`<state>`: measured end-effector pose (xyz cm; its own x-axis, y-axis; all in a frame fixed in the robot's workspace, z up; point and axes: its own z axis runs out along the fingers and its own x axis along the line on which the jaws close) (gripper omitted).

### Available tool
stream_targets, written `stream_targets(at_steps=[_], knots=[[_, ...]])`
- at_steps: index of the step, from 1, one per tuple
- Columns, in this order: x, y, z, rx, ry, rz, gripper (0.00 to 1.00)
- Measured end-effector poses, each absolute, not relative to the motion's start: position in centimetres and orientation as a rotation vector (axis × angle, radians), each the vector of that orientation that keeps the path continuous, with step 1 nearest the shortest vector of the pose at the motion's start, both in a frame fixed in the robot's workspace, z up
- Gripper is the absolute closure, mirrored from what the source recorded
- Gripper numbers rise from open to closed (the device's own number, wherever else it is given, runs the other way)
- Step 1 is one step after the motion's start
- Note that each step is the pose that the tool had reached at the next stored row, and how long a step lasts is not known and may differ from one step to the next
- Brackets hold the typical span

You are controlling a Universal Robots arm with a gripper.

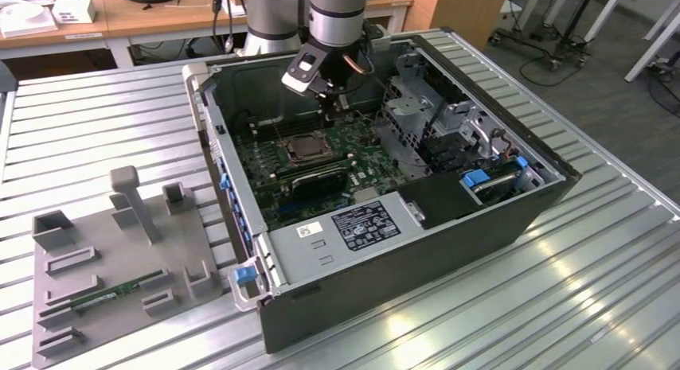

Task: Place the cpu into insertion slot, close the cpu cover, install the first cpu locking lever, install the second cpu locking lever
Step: 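Close the cpu cover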

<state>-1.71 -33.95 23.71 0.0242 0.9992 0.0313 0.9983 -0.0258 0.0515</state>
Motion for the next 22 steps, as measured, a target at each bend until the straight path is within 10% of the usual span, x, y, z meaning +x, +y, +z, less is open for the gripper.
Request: stream_targets(at_steps=[22], knots=[[-1.72, -33.95, 23.46, 1.986, 2.422, 0.093, 0.89]])
